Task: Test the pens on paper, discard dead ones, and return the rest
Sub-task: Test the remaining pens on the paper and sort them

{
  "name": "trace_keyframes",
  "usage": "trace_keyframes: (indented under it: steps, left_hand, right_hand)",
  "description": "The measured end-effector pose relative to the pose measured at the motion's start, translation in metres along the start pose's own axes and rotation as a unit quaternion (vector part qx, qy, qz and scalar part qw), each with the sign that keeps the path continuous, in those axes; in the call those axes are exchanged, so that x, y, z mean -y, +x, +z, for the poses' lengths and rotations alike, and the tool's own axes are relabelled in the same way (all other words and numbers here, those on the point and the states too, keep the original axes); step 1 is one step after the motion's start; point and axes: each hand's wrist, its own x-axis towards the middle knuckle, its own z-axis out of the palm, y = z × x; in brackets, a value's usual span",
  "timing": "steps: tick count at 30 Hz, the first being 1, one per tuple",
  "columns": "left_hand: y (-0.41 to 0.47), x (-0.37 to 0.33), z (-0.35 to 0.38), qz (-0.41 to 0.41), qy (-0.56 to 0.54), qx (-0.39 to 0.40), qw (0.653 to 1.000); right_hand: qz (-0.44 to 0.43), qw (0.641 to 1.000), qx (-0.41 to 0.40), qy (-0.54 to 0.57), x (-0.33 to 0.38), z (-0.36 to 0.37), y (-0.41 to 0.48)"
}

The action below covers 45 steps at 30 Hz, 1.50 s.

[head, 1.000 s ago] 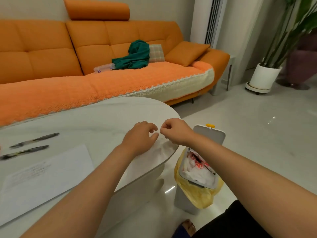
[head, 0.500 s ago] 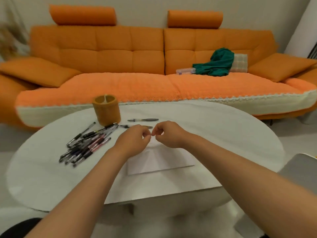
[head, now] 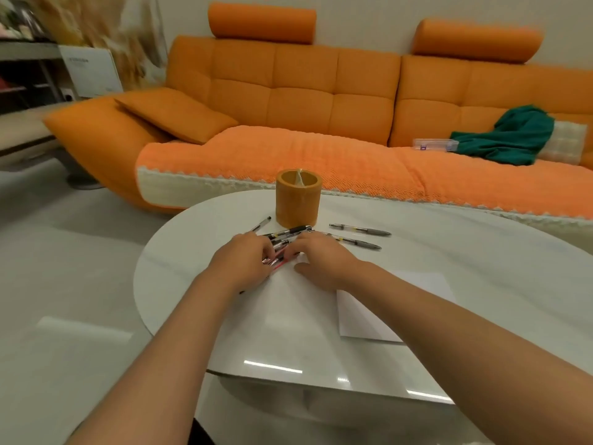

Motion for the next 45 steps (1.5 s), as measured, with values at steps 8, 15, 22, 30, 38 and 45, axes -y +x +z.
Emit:
trace_keyframes:
  steps: [8, 15, 22, 30, 38, 45]
  left_hand:
    - [-0.003, 0.005, -0.005, 0.024, 0.011, 0.038, 0.999]
    - [0.006, -0.023, -0.011, 0.046, 0.003, -0.001, 0.999]
    - [0.015, -0.071, 0.009, 0.094, -0.116, -0.002, 0.989]
    - [0.027, -0.102, 0.033, 0.133, -0.118, 0.031, 0.984]
    - [0.026, -0.125, 0.059, 0.128, -0.149, 0.010, 0.981]
    - [0.031, -0.121, 0.062, 0.120, -0.238, -0.007, 0.964]
  right_hand:
    - [-0.049, 0.998, 0.011, -0.036, -0.009, -0.004, 0.002]
    - [0.033, 0.996, -0.071, 0.034, -0.032, -0.031, -0.017]
    - [0.043, 0.995, -0.078, 0.055, -0.057, -0.042, -0.046]
    - [0.031, 0.996, -0.065, -0.051, -0.088, -0.029, -0.077]
    - [0.023, 0.997, -0.045, -0.060, -0.106, -0.035, -0.082]
    - [0.013, 0.998, -0.046, -0.035, -0.108, -0.033, -0.083]
